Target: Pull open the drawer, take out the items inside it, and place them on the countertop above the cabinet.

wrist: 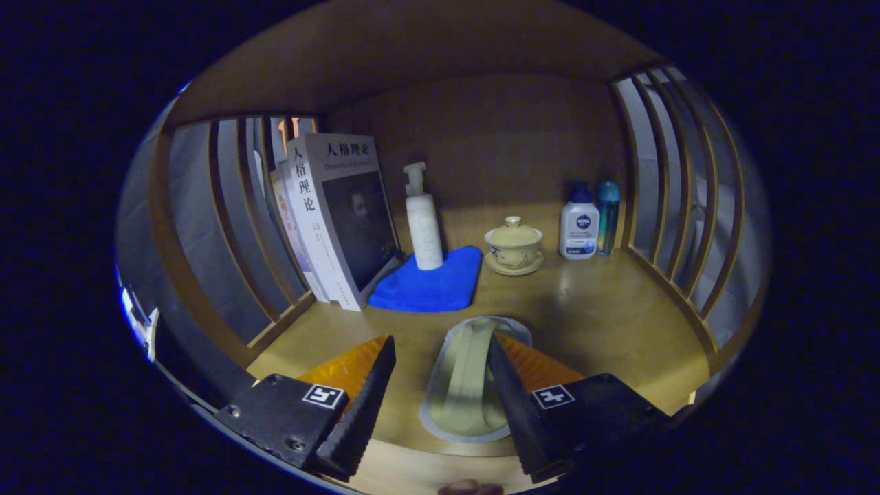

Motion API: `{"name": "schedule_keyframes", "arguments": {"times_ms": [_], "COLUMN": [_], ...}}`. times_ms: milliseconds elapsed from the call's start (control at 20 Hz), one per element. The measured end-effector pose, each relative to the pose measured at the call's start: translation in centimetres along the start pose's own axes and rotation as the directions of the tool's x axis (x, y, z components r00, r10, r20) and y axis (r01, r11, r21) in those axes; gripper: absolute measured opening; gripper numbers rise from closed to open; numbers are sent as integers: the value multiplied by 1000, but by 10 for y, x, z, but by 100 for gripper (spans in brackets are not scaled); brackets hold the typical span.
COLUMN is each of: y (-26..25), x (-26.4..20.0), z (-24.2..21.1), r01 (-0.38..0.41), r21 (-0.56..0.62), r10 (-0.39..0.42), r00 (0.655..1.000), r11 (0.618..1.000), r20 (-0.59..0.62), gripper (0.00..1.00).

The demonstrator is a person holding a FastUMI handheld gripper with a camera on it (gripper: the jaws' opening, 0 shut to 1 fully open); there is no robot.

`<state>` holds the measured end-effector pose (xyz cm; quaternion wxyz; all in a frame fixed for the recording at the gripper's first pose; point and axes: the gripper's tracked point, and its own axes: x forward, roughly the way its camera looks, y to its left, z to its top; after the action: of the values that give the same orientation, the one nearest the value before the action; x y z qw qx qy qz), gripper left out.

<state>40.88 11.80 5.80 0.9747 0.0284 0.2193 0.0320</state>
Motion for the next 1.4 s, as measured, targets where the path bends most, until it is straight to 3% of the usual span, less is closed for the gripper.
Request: {"name": "schedule_keyframes", "arguments": {"times_ms": [350,550,700,950,1200,1400], "y": [3,-15,-15,8,5,-2], "x": [-1,-11,-25,-96,-190,-229], "z": [-14,-5,0,-10,-79,-136], "r01": [-17,83,108,20,46,86], "r21": [20,-90,-100,-13,-1,50], "r10": [19,-96,-120,-18,-44,-98], "r00": [992,983,985,994,963,942], "r11": [1000,993,989,1000,999,995], "r20": [-129,-158,-122,107,267,322], "gripper": [85,86,86,85,94,96]}}
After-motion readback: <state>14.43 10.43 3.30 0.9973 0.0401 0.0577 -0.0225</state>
